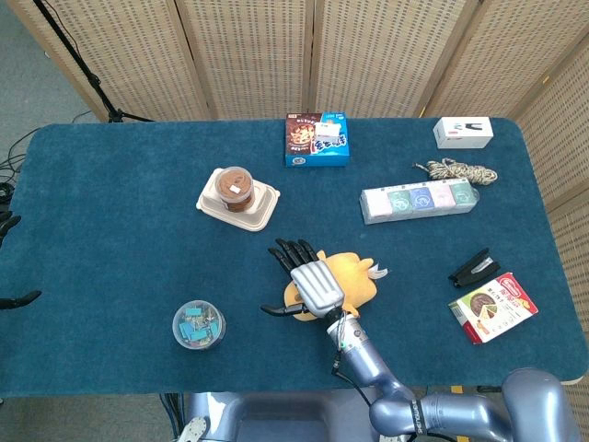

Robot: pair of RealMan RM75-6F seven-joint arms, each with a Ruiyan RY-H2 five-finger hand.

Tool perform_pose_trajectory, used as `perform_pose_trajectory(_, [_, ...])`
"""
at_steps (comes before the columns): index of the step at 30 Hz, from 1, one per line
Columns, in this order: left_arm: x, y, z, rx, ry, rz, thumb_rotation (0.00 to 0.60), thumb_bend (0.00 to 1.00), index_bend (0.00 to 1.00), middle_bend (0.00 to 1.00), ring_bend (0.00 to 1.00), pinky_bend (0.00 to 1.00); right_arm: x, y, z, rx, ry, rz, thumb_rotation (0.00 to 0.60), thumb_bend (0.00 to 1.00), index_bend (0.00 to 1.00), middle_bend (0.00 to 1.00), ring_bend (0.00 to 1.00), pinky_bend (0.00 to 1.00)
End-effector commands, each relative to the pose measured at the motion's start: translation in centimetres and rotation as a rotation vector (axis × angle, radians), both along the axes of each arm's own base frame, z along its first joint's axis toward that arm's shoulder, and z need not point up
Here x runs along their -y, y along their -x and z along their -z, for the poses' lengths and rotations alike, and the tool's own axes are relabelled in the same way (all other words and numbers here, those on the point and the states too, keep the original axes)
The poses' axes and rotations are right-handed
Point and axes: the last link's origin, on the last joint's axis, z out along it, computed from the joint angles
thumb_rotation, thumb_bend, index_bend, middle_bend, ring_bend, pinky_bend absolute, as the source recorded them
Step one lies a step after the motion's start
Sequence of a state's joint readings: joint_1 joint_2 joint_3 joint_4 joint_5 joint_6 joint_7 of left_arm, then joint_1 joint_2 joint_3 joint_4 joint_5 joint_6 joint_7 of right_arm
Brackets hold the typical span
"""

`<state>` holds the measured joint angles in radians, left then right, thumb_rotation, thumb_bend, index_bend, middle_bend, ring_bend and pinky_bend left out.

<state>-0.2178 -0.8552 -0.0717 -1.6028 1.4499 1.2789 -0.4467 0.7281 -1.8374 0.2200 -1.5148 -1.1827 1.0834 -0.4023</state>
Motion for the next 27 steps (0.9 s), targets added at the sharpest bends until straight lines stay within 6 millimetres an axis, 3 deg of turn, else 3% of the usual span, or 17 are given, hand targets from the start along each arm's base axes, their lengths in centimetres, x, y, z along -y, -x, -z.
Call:
perform_pose_trajectory(1, [0.0,0.0,0.0,-0.002,0.001,-0.001,0.6,0.0,0.0,0.0,0.0,0.0,-0.6,-0.9,1.0,-0.006,-0.025,-0.022,0.072,0.0,0.0,0.0,0.0,0.0])
perform_pose_trajectory(8, [-0.2,0.0,0.2,-0.006,0.005,-0.007,0.6,0.0,0.0,0.0,0.0,0.0,-0.7,-2.6,2.7,-0.051,0.021,-0.101,0.075,0.0,0.0,0.0,0.0,0.0])
perform_pose_trajectory(13, [-0.3,0.0,0.1,-0.006,0.003,-0.01,0.6,0.0,0.0,0.0,0.0,0.0,-0.2,-2.6,3.4,-0.075,0.053,-0.129,0.072,0.0,0.0,0.0,0.0,0.0])
perform_pose_trajectory(20, [-0.4,0.0,0.2,-0.01,0.003,-0.012,0.6,0.0,0.0,0.0,0.0,0.0,0.8,-0.2,3.5,-0.066,0.036,-0.042,0.072,0.0,0.0,0.0,0.0,0.0])
perform_pose_trajectory(27, [-0.4,-0.1,0.3,-0.011,0.001,-0.013,0.6,0.0,0.0,0.0,0.0,0.0,2.3,2.7,2.3,0.022,-0.06,0.131,0.07,0.0,0.0,0.0,0.0,0.0])
